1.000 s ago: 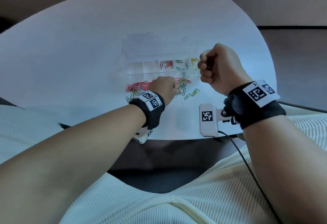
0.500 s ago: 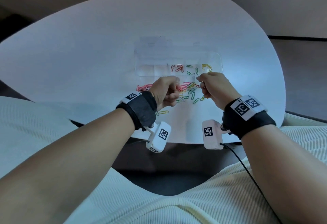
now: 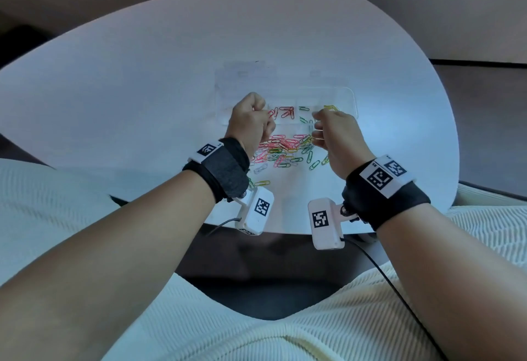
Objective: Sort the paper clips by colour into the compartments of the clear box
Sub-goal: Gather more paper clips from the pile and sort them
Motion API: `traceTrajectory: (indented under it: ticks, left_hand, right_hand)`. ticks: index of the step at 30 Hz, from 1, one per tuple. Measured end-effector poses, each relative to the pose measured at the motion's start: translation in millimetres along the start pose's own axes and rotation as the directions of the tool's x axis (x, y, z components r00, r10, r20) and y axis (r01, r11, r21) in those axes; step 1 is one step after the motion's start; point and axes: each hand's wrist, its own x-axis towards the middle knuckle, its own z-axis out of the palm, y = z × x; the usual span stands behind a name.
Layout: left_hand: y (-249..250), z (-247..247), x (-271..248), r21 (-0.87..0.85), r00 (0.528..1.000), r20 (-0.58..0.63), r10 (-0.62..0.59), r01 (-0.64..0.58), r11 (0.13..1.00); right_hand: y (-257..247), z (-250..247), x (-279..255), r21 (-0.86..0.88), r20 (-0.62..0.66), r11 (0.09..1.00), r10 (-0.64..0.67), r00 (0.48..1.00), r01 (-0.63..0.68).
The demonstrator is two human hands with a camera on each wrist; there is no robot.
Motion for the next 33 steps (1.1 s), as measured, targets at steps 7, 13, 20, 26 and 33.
traceTrajectory:
  ticks: [7, 13, 20, 26, 33]
  left_hand:
    - [13.1, -2.5, 4.3, -0.010, 0.997, 0.024, -0.080, 0.080, 0.997]
    - [12.1, -1.5, 9.0, 0.113, 0.987, -0.036, -0.154, 0.157, 0.981]
    - [31.0, 12.9, 19.6, 0.197, 0.978, -0.063, -0.197, 0.205, 0.959]
    - [33.9, 27.4, 27.6, 0.288, 0.969, -0.016, -0.247, 0.241, 0.927]
    - [38.7, 21.1, 18.3, 0.538, 0.989, 0.072, -0.126, 0.068, 0.840]
  right_hand:
    - [-4.2, 13.1, -7.3, 0.471, 0.188, 0.875, 0.023, 0.982, -0.111]
    - [-8.4, 7.5, -6.0, 0.538, 0.407, 0.795, 0.047, 0.912, -0.281]
    - [-20.9, -0.8, -9.0, 0.582, 0.252, 0.795, 0.022, 0.967, -0.170]
    - [-27.4, -8.5, -8.6, 0.603, 0.161, 0.792, -0.005, 0.987, -0.095]
    - [-29.9, -8.1, -11.6, 0.521, 0.063, 0.854, -0.033, 0.997, -0.005]
